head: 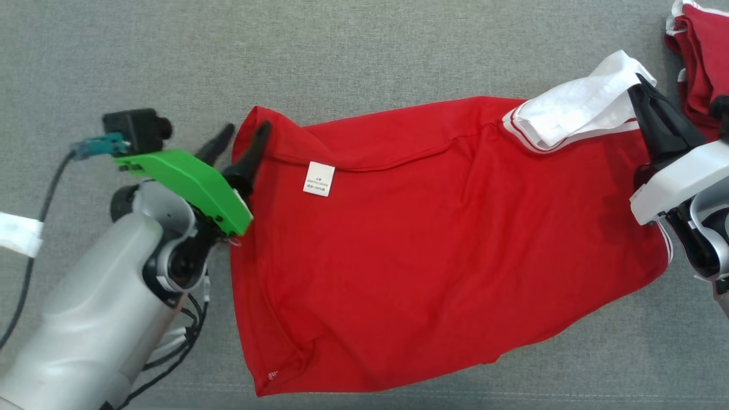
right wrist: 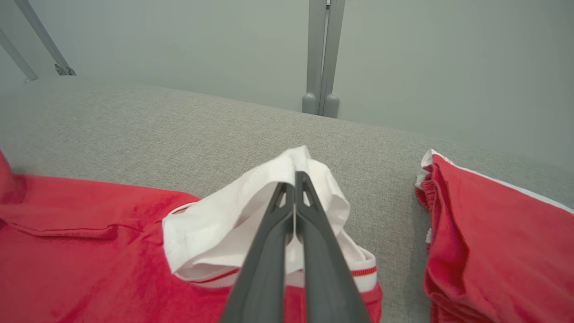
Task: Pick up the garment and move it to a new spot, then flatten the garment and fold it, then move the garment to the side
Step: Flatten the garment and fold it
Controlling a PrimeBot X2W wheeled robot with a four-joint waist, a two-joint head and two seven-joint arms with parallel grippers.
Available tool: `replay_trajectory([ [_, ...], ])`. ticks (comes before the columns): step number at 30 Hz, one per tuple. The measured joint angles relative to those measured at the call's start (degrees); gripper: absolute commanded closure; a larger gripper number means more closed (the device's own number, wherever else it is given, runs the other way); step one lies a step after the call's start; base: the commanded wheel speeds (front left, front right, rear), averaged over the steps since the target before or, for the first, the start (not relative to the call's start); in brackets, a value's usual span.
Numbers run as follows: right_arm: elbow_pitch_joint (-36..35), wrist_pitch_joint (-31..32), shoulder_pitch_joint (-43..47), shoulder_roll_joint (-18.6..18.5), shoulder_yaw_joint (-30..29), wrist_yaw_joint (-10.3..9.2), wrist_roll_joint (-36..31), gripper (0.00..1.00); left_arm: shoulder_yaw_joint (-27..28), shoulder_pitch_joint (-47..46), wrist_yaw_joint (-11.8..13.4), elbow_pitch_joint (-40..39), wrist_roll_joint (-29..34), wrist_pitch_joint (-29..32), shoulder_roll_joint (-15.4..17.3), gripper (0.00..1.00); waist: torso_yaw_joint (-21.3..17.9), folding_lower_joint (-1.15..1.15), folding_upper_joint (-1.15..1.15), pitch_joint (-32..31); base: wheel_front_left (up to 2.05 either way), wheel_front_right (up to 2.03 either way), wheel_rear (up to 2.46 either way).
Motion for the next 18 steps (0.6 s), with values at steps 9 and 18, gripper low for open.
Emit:
replay_trajectory([
  [9, 1.69, -0.54, 0.00, 0.19, 0.31, 0.15, 0.01, 1.00, -4.68, 0.55, -4.12, 0.29, 3.23, 0.85, 0.86, 0.02, 1.10, 0.00, 0.00, -0.24, 0.00, 0.00, 0.00],
  [18, 2.55, -0.79, -0.15, 0.23, 0.60, 0.64, 0.01, 1.00, -5.87, 0.51, -7.43, 2.30, 5.08, -0.35, 0.23, 0.00, 1.29, 0.00, 0.00, 0.06, 0.00, 0.00, 0.00],
])
